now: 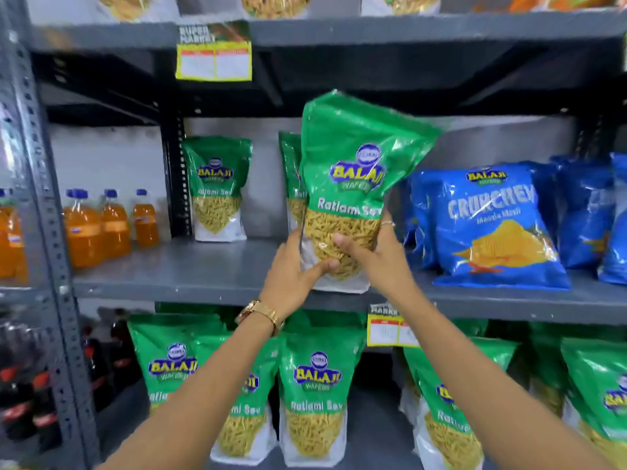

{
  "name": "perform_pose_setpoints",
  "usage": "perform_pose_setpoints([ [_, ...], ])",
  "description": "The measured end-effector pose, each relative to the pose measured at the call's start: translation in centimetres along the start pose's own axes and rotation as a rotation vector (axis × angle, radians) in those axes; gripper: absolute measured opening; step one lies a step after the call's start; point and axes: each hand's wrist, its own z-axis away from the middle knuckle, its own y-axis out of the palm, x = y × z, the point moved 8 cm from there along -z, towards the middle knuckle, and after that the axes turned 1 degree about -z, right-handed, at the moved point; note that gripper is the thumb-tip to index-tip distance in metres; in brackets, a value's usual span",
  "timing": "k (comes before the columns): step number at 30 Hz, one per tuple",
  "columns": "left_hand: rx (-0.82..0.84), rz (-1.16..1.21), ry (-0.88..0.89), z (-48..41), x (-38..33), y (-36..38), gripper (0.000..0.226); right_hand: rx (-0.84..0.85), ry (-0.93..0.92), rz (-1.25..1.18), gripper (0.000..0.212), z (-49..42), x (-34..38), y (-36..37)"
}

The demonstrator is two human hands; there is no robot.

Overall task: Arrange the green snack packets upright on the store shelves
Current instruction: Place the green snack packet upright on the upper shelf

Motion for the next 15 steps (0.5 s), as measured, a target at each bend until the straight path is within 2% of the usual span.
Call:
perform_pose_setpoints([
  [4,0.08,0.01,-0.101,-2.0,2.5,1.0,0.07,0.038,0.037,0.071,0.08,-2.6,-2.1,2.6],
  [7,0.072,-0.023,-0.164,-3.5,4.1,0.8,0.071,0.109,0.11,0.056,0.078,-3.3,-4.2,4.7],
  [9,0.088,-0.029,-0.194,-4.3,4.9,0.8,0.072,0.152,0.18,0.063,0.078,-3.3,-6.2,5.8],
  [15,0.13,-0.148,-0.266,-5.9,7.3,1.4,0.089,0.237,0.285,0.164,0.098,-4.6,-9.1,7.9],
])
